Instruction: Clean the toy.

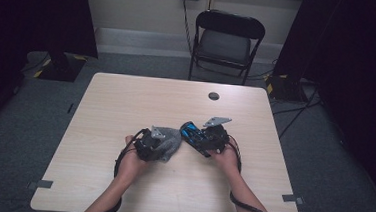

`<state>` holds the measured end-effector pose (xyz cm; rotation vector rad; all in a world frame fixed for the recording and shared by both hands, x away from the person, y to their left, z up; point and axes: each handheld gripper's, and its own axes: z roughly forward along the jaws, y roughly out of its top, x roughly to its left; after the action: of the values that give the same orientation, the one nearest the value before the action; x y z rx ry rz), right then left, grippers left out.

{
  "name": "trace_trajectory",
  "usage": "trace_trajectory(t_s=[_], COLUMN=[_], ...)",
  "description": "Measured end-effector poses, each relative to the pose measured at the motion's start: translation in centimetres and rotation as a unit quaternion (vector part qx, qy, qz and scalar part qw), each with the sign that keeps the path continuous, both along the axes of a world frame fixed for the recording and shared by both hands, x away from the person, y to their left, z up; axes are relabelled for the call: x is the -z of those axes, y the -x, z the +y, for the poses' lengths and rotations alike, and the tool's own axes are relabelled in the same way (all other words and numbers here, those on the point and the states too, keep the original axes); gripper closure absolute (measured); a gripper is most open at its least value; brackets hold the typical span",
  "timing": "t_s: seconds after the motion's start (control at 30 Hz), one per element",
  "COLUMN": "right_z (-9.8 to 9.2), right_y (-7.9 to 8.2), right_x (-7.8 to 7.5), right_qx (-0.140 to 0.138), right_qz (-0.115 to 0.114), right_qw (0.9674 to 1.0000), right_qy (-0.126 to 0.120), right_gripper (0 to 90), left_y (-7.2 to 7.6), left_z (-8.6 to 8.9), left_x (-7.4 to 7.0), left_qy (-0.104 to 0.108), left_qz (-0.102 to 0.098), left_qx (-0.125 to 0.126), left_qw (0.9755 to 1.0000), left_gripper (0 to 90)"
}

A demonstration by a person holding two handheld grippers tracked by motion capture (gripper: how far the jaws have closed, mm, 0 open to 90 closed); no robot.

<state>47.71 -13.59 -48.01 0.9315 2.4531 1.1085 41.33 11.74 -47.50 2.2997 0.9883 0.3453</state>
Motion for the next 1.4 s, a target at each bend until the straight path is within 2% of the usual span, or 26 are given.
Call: trace_trajectory(t_s=[0.1,0.3,0.4,0.47,0.53,0.57,0.7,0.73,0.97,1.07,1.1,1.4], right_z=[0.0,-0.1,-0.1,-0.1,-0.1,-0.1,-0.1,-0.1,-0.1,-0.1,-0.2,-0.1], right_y=[0.1,0.1,0.1,0.1,0.1,0.1,0.1,0.1,0.1,0.1,0.1,0.1], right_x=[0.0,0.0,0.0,0.0,0.0,0.0,0.0,0.0,0.0,0.0,0.1,0.0], right_qx=[0.002,0.001,0.002,0.003,0.003,0.003,0.003,0.003,0.003,0.004,0.004,0.004], right_qz=[-0.001,0.001,0.001,0.001,0.002,0.002,0.002,0.002,0.002,0.002,0.002,0.002], right_qw=[1.0,1.0,1.0,1.0,1.0,1.0,1.0,1.0,1.0,1.0,1.0,1.0], right_qy=[-0.001,-0.001,-0.001,0.0,-0.001,-0.001,0.0,0.0,-0.002,-0.004,-0.006,-0.004], right_gripper=[41.1,41.1,41.1,41.1,41.1,41.1,41.1,41.1,41.1,41.1,41.1,41.1], left_y=[0.3,1.2,1.8,2.0,2.2,2.4,2.8,2.9,3.6,3.7,3.8,4.4], left_z=[-0.4,-1.9,-2.9,-3.2,-3.7,-4.2,-5.0,-5.4,-6.7,-6.9,-7.0,-7.8], left_x=[0.0,-0.2,-0.2,-0.2,-0.2,-0.3,-0.4,-0.4,-0.5,-0.4,-0.4,-0.5], left_qy=[0.007,0.001,0.001,0.005,0.0,0.005,0.0,-0.002,0.0,0.001,0.007,0.011], left_qz=[0.008,0.012,0.015,0.018,0.015,0.02,0.02,0.021,0.023,0.02,0.023,0.018], left_qx=[0.009,0.032,0.054,0.057,0.066,0.075,0.088,0.098,0.123,0.126,0.13,0.149], left_qw=[0.9999,0.9994,0.9984,0.9982,0.9977,0.997,0.9959,0.995,0.9922,0.9918,0.9912,0.9886], left_gripper=[73.1,73.2,73.3,73.3,73.3,73.3,73.3,73.3,73.3,73.3,73.3,73.3])
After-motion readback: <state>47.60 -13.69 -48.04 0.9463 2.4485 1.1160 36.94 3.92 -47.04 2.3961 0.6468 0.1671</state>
